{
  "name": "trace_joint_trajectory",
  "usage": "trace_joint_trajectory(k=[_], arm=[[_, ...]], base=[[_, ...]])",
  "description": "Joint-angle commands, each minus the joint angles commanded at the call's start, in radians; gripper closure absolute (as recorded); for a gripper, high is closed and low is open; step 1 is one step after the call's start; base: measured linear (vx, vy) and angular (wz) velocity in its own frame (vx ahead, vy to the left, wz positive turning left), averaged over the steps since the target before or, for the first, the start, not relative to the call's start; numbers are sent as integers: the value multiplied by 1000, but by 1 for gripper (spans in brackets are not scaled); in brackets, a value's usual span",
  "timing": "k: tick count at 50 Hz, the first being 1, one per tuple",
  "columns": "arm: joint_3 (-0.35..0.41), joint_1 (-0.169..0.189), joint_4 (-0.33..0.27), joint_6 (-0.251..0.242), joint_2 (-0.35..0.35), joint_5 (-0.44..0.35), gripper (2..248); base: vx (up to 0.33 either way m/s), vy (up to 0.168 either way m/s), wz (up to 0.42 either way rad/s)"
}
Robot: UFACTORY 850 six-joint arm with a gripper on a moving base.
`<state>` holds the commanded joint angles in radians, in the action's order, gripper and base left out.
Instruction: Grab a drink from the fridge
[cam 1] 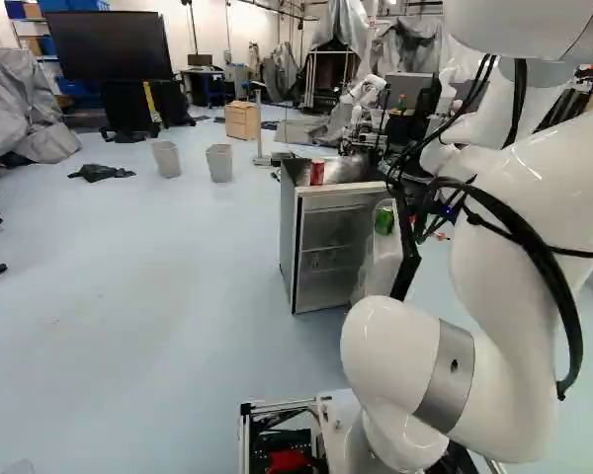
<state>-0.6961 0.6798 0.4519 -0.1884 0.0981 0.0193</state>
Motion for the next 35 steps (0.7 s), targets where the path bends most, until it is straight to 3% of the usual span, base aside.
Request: trace_joint_trajectory(k=[14,35], arm=[[8,-4,-43,0,-4,0,3],[-12,-4,-155,0,65,0,3]], base=[[0,0,0],[0,0,0]])
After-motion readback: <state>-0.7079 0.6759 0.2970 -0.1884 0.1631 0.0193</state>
